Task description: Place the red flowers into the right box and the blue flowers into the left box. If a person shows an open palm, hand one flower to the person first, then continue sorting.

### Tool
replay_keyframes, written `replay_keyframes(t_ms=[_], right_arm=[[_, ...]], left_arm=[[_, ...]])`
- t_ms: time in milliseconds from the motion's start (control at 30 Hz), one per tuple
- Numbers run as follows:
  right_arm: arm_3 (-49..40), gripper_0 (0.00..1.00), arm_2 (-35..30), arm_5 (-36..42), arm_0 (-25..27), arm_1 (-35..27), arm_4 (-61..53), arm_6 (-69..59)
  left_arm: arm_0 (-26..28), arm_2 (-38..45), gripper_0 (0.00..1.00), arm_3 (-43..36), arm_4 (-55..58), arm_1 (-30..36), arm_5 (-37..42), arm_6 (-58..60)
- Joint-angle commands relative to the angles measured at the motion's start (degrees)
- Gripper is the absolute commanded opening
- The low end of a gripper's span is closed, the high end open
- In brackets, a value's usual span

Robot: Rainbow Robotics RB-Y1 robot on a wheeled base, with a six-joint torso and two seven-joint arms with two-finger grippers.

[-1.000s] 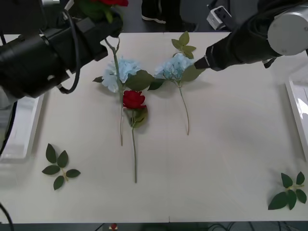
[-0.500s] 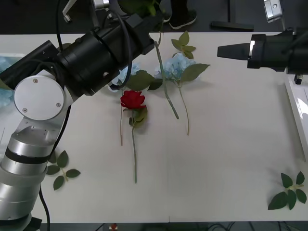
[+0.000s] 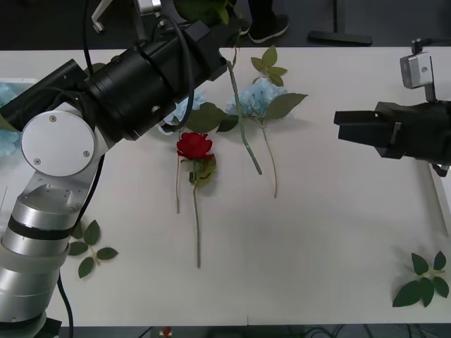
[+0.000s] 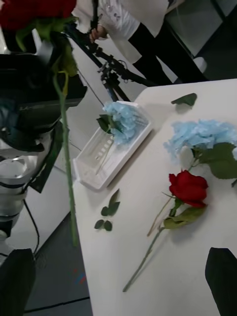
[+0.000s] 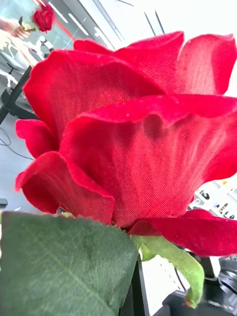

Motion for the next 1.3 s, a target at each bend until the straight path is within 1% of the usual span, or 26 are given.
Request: replay_keyframes(t_ms=[33, 167, 233, 333, 433, 600, 733, 900, 1300], right_arm=[[-2.73, 1.0, -1.2, 1.28, 1.57, -1.39, -2.54, 4.63], [-6.07, 1.0, -1.11, 1.55, 3.5, -0.86, -2.98, 4.89], [-7.56, 1.0, -0.85, 1.02, 4.29, 0.37, -2.98, 4.89], [-8.79, 1.0, 0.03, 0.05, 4.29, 1.78, -2.37, 4.89], [-10.81, 1.0, 1.62, -3.11, 3.85, 2.83, 0.71, 4.36], [-11.34, 1.0, 6.8, -9.53, 1.39, 3.71, 1.85, 4.01], [-11.34, 1.0, 10.4, -13.04, -0.8, 4.24, 2.2, 4.1], [-11.34, 1.0, 11.2, -14.63, -2.39, 6.52, 4.58, 3.05], [-11.25, 1.0, 12.16, -15.59, -6.43, 11.09, 11.69, -5.13]], left_arm=[[-1.37, -0.35, 0.0, -1.09, 0.19, 0.19, -0.6, -1.44], [-1.37, -0.44, 0.0, -1.09, 0.28, 0.19, -0.6, -1.53], [-1.37, -0.44, 0.0, -1.09, 0.28, 0.19, -0.6, -1.44], [-1.37, -0.44, 0.0, -1.09, 0.28, 0.19, -0.6, -1.53], [-1.37, -0.53, 0.0, -1.09, 0.37, 0.19, -0.6, -1.44], [-1.37, -0.62, 0.0, -1.09, 0.54, 0.19, -0.6, -1.44], [-1.37, -0.7, 0.0, -1.09, 0.63, 0.19, -0.6, -1.53], [-1.37, -0.79, 0.0, -1.09, 0.81, 0.19, -0.6, -1.44], [-1.37, -0.88, 0.0, -1.09, 0.9, 0.19, -0.6, -1.53]])
